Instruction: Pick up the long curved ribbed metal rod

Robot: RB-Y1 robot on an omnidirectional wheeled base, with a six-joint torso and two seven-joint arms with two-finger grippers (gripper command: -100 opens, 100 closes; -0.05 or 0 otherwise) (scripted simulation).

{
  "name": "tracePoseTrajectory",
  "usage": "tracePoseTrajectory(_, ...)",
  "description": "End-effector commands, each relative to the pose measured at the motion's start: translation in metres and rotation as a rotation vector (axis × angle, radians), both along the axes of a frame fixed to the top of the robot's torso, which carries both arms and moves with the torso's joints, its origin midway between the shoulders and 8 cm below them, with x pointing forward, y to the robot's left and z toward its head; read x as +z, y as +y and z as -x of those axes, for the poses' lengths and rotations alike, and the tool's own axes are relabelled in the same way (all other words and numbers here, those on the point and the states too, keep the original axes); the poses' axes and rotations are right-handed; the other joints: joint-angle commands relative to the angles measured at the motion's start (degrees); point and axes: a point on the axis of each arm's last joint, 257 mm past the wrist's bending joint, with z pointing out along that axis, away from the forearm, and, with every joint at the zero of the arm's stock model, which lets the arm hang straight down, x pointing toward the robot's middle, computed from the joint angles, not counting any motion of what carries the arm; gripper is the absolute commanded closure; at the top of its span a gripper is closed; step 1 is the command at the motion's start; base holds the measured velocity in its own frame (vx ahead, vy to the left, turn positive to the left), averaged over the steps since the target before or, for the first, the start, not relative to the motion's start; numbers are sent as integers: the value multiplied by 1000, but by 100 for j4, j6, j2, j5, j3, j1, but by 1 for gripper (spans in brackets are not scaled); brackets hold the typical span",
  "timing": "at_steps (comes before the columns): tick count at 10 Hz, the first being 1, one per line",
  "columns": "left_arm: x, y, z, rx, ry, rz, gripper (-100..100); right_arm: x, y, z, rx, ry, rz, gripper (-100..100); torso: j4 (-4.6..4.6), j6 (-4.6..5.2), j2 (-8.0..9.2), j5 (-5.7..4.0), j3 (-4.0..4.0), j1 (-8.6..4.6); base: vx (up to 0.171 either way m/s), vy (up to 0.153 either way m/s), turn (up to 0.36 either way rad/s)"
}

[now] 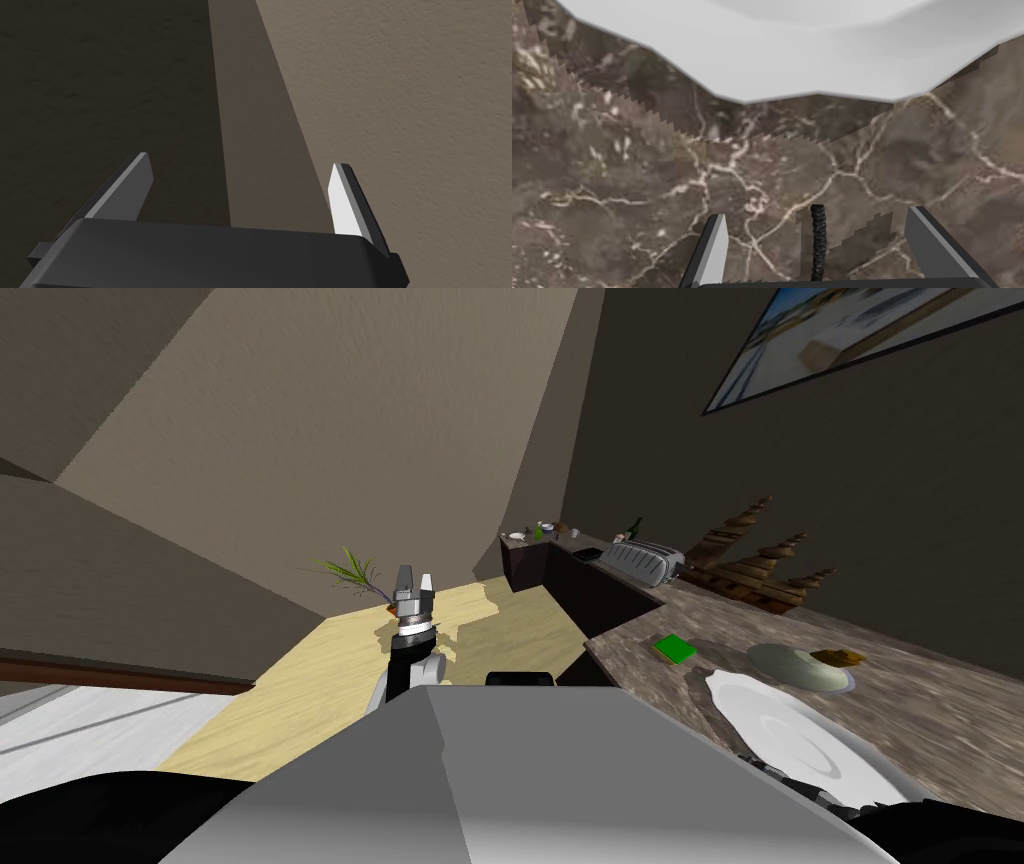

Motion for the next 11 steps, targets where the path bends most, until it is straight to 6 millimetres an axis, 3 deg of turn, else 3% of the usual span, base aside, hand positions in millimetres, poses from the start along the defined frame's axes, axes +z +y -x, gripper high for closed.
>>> tracePoseTrajectory(1, 0, 0, 0, 0, 0, 0, 0, -2, 9, -5, -4, -1, 1, -100, 0, 0, 0, 0, 0, 0, -80, -35, 108)
tracePoseTrajectory(3, 0, 0, 0, 0, 0, 0, 0, -2, 9, -5, -34, -4, -1, -100, 2, -2, 8, -1, 5, -5, -54, -22, 67)
tracePoseTrajectory(6, 0, 0, 0, 0, 0, 0, 0, -6, 29, -16, -46, -12, -3, -100, 1, -1, 5, -2, 3, -9, -85, -33, 142)
tracePoseTrajectory(11, 0, 0, 0, 0, 0, 0, 0, -8, 40, -21, -112, -24, -10, -100, 4, -5, 2, -9, 3, -3, -63, -15, 65)
